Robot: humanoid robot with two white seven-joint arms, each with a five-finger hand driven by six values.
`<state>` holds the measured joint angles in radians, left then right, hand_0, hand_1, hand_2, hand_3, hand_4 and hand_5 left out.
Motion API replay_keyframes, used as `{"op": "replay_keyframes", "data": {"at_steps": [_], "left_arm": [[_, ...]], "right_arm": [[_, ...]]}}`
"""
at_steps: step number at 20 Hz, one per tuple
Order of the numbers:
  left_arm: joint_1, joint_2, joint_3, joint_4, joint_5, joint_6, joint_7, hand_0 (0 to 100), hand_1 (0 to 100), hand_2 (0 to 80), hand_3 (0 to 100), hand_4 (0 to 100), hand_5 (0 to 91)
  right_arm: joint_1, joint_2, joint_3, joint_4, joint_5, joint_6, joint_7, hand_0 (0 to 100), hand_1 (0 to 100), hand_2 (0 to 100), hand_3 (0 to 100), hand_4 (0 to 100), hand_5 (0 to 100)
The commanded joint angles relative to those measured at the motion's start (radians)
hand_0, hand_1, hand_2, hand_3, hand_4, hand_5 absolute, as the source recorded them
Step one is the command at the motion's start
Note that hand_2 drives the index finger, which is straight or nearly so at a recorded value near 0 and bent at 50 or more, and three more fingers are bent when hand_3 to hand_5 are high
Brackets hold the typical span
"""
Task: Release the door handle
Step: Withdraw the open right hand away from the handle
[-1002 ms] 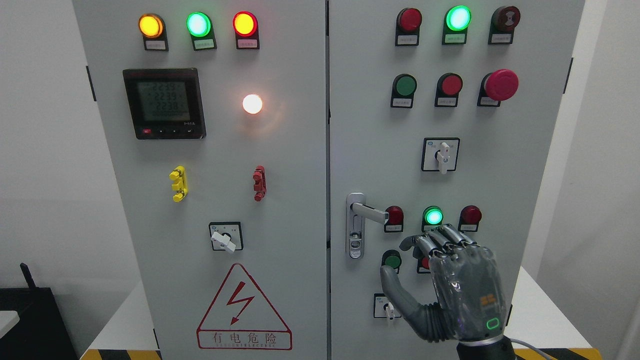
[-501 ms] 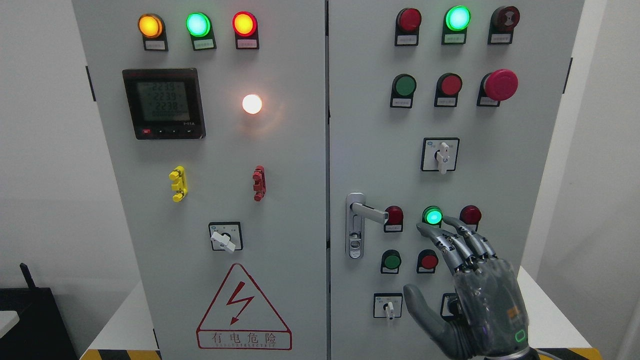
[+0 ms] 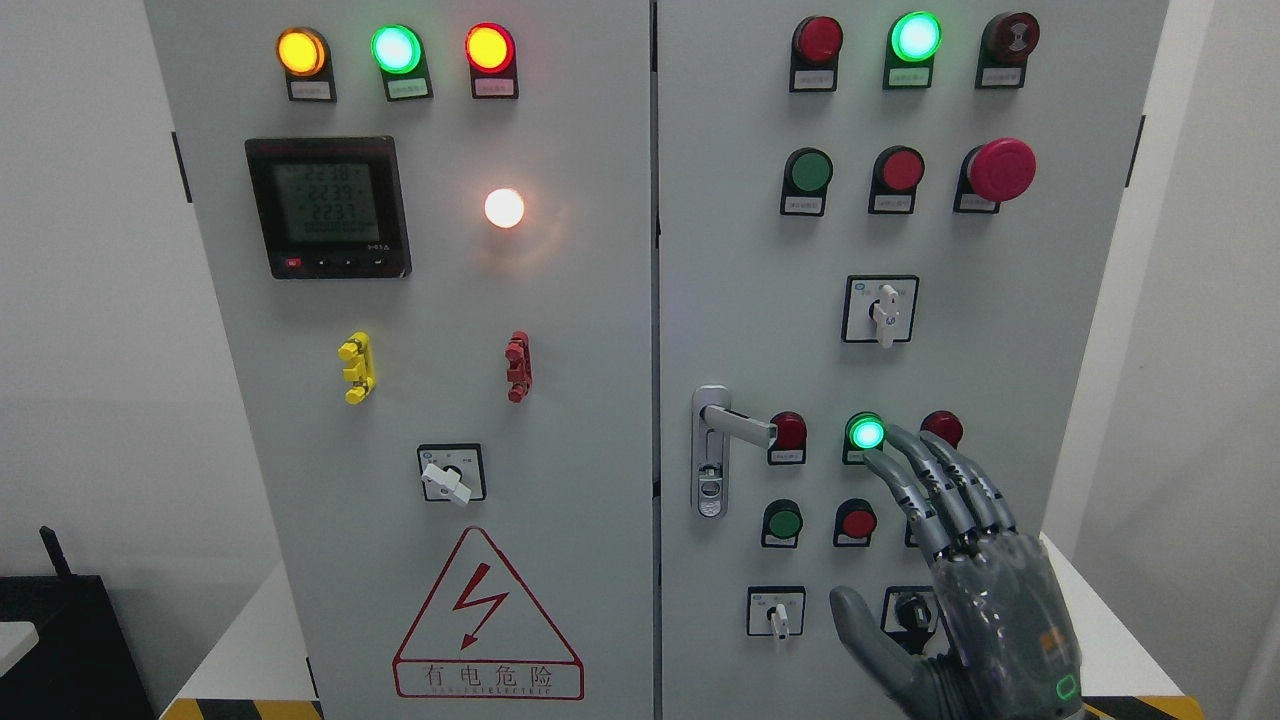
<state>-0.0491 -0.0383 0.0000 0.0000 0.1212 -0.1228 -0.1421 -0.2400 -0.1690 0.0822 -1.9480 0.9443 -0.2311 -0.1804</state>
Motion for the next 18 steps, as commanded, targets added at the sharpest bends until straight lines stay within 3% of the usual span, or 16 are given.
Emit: {"op": "replay_keyframes", "data": {"at_steps": [1, 18], "left_arm": [[0.0, 0.0, 0.011, 0.017, 0.0, 0.002, -0.001, 12, 39, 0.0, 0, 0, 0.0], [0.0, 0.0, 0.011, 0.017, 0.0, 0.002, -0.001, 12, 39, 0.0, 0, 0, 0.0]], "right_arm": [[0.004, -0.021, -0.006, -0.002, -0.004, -0.001, -0.004, 40, 5, 0, 0, 0, 0], [0.004, -0.02, -0.007, -0.002, -0.004, 0.004, 0.009, 38, 7, 0, 1, 0, 0]]}}
